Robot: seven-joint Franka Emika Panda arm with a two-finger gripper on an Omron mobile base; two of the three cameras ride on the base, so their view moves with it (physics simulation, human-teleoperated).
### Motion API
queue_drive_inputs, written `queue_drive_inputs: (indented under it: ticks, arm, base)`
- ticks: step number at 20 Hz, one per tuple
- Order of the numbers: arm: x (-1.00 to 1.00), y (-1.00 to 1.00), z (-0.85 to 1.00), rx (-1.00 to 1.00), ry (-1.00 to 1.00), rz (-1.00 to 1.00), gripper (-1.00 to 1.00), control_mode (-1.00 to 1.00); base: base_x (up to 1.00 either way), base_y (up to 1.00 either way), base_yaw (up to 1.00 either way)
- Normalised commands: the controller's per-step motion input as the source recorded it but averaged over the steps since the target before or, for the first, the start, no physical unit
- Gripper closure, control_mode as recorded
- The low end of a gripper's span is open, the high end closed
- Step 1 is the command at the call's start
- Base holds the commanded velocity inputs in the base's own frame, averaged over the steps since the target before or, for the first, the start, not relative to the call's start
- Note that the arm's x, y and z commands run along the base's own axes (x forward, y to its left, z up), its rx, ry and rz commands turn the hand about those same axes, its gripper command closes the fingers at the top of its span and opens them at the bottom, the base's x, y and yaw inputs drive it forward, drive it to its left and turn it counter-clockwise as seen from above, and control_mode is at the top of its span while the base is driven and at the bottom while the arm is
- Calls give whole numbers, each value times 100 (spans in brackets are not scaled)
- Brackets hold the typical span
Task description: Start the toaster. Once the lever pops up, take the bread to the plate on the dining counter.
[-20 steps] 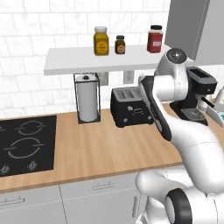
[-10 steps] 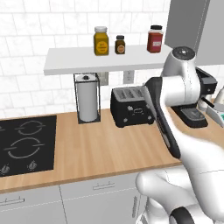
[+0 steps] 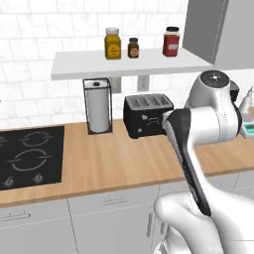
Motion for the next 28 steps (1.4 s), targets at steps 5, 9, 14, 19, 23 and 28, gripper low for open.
queue_drive_inputs:
  ticks: [5, 9, 14, 19, 23, 28]
  arm:
    - [0, 0, 0, 0, 0, 0, 100, 100]
    - [0, 0, 0, 0, 0, 0, 100, 100]
    - [0, 0, 0, 0, 0, 0, 100, 100]
    - [0, 0, 0, 0, 0, 0, 100, 100]
    - [0, 0, 0, 0, 0, 0, 100, 100]
    - [0, 0, 0, 0, 0, 0, 100, 100]
  base:
    - [-84, -2, -42]
    - [-19, 0, -86]
    - [0, -2, -94]
    - [0, -15, -90]
    - [0, -28, -87]
    - [0, -34, -86]
